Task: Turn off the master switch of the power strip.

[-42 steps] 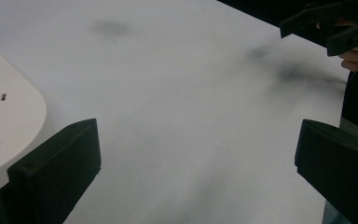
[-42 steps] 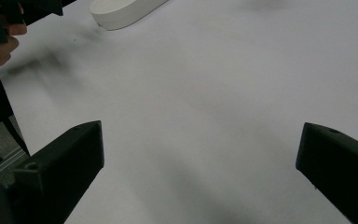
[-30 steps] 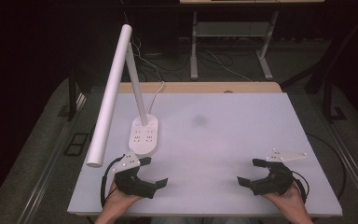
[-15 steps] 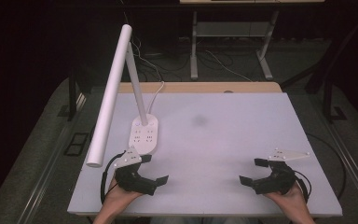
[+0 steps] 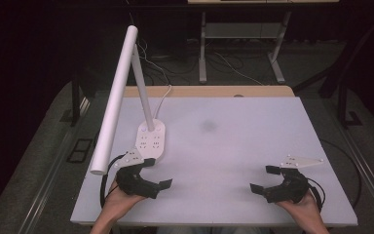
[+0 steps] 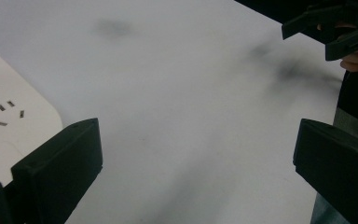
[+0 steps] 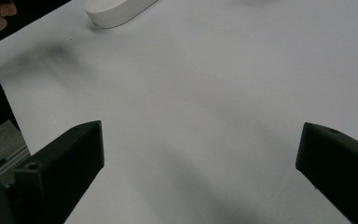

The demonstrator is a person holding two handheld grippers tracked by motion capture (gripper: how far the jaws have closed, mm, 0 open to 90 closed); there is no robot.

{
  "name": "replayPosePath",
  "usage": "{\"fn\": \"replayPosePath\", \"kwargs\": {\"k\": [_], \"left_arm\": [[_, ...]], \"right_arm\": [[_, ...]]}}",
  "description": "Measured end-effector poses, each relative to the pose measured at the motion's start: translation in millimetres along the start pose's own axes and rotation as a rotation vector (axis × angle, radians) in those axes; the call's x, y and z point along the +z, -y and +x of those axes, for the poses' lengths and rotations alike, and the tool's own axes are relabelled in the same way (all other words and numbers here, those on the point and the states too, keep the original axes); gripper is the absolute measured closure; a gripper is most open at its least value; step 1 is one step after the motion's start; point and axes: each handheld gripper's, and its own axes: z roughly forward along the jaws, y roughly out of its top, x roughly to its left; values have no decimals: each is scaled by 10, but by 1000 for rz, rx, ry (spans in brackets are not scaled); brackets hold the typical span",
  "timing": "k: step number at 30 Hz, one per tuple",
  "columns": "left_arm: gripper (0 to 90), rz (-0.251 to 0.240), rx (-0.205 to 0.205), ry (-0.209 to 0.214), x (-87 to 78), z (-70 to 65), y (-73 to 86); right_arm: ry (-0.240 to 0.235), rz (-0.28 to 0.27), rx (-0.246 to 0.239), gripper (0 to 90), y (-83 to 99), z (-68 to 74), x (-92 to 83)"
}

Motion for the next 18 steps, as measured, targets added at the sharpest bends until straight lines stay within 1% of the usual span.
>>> {"fn": "replayPosePath", "kwargs": {"k": [5, 11, 18], "left_arm": [[0, 16, 5, -1, -26, 32, -38], [14, 14, 8, -3, -79, 76, -84], [14, 14, -3, -24, -168, 166, -120]], "right_arm": [[1, -1, -2, 4, 1, -4, 2], [2, -2, 1, 4, 1, -2, 0], [3, -3, 1, 4, 1, -6, 2]]}}
